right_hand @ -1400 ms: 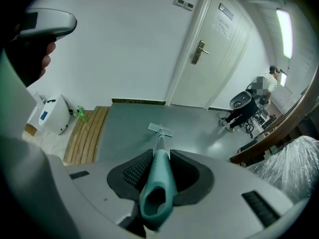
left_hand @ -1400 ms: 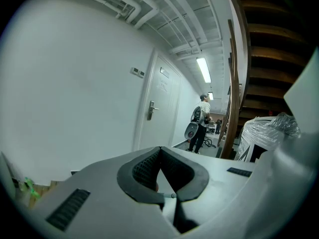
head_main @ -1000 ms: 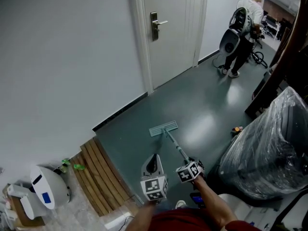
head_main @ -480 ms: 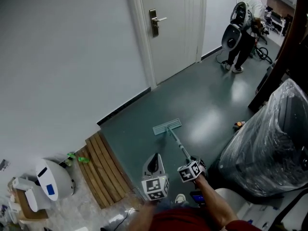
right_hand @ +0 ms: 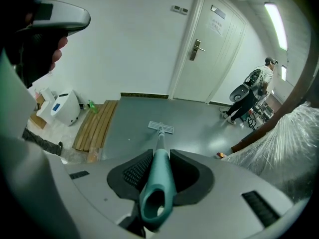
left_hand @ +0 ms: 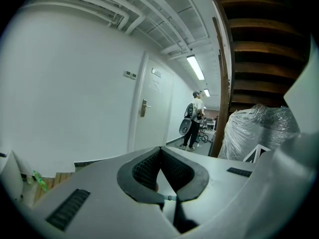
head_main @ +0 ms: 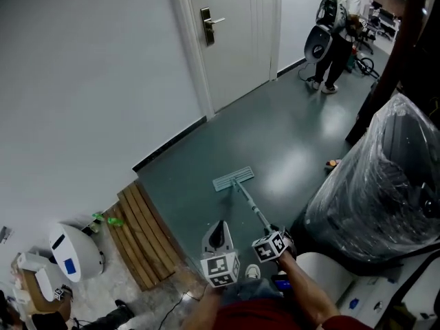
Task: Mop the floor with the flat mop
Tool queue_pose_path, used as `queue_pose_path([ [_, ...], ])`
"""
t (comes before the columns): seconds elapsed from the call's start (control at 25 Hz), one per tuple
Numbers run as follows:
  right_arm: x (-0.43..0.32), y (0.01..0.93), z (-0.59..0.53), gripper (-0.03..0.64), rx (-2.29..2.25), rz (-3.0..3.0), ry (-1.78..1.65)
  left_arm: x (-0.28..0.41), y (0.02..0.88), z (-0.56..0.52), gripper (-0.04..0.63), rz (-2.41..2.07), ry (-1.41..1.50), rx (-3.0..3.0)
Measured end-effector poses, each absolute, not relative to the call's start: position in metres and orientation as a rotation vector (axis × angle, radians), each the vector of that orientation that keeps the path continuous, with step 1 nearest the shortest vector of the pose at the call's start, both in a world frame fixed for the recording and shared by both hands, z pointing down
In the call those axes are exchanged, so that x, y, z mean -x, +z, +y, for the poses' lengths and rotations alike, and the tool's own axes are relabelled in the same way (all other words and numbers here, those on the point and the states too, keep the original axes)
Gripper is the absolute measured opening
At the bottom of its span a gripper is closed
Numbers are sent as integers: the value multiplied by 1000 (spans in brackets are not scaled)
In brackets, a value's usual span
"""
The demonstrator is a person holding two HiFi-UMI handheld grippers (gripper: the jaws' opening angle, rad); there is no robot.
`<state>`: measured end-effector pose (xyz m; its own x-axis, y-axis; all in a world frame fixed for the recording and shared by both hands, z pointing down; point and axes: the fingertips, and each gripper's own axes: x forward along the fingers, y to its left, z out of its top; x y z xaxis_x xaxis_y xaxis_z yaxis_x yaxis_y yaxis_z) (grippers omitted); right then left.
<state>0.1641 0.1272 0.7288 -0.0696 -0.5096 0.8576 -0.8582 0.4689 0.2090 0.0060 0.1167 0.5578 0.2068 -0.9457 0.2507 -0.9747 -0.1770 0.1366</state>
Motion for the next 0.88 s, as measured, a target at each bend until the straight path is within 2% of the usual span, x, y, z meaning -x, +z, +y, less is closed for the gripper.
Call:
queue_pose_path([
  [0.28,-166,725,173,117,-1198,-1712,453,-9,555,154,14,-1778,138,-2246],
  [0.88,-132,710,234,117,-1223,-1716,440,32,561,225,14,-1812,116,-2206],
])
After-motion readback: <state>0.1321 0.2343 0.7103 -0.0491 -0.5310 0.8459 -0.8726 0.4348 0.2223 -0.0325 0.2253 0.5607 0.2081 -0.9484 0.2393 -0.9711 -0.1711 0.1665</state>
